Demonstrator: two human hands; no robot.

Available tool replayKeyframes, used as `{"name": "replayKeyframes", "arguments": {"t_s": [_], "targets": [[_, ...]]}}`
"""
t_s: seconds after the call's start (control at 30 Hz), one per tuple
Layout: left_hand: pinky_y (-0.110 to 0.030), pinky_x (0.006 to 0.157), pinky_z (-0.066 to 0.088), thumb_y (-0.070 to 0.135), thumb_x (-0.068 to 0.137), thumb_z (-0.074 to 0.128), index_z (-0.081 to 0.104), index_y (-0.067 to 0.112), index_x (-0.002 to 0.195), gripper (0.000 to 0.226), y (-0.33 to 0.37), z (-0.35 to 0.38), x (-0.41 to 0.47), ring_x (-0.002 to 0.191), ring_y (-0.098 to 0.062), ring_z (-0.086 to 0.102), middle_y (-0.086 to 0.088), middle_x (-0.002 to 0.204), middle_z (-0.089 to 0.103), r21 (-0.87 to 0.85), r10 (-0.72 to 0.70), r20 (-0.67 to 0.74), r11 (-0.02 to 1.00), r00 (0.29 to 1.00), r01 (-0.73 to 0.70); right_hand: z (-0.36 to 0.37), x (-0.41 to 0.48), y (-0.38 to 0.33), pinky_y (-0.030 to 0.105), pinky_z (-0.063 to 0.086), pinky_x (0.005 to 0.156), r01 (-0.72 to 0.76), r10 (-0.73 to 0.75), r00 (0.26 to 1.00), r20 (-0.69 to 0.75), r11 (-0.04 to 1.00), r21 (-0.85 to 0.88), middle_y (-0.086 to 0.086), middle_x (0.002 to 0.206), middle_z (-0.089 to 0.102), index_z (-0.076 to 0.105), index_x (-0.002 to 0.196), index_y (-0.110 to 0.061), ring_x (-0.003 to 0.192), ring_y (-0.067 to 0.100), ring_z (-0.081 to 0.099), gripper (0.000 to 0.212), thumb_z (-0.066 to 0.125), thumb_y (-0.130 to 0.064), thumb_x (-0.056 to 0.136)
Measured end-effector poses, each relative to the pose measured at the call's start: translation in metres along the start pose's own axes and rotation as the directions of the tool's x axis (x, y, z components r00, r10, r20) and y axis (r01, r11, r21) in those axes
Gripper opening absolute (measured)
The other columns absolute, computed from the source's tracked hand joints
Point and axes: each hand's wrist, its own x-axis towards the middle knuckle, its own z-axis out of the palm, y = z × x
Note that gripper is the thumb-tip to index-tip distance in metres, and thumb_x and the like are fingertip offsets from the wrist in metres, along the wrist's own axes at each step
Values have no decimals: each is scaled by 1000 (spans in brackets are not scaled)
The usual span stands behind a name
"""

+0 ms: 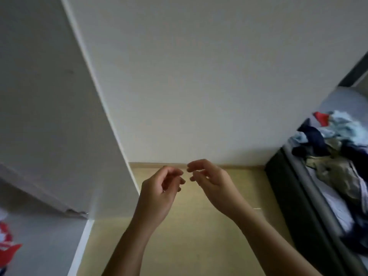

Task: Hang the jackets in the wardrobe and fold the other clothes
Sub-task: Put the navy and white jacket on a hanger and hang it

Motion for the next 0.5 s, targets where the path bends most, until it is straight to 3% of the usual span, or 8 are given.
{"name": "replayKeyframes", "arguments": {"t_s": [0.1, 0.2, 0.27, 0.5], "targets": [[-10, 65, 48, 13, 92, 57, 65, 30, 92, 18, 36, 102, 21, 74, -7, 67, 12, 81, 71, -47, 76, 188, 997, 979, -68, -96, -32, 47, 22, 50, 68, -112, 111, 975, -192, 994, 5, -10, 94, 69, 65, 97, -21, 81, 3, 64, 19, 52, -8, 94], [-13, 66, 50, 13, 93, 56, 65, 29, 92, 18, 68, 190, 43, 73, -8, 67, 12, 80, 70, -82, 135, 339, 990, 931, -114, -179, -59, 86, 31, 52, 71, -202, 199, 911, -362, 979, 31, -5, 91, 68, 66, 97, -24, 82, 7, 64, 19, 51, -12, 94], [-16, 66, 52, 14, 93, 55, 65, 29, 92, 18, 84, 243, 58, 73, -8, 67, 12, 79, 70, -95, 165, 431, 986, 887, -138, -225, -70, 108, 30, 52, 70, -222, 231, 860, -456, 972, 73, -6, 91, 68, 65, 95, -27, 84, 10, 64, 21, 51, -12, 94], [-12, 63, 49, 11, 93, 53, 65, 30, 87, 23, 110, 412, 129, 68, -6, 65, 10, 79, 70, -158, 210, 636, 977, 743, -141, -353, -80, 186, 37, 53, 80, -312, 375, 657, -654, 925, 218, -8, 93, 70, 66, 93, -27, 84, 11, 66, 25, 50, -7, 95]]}}
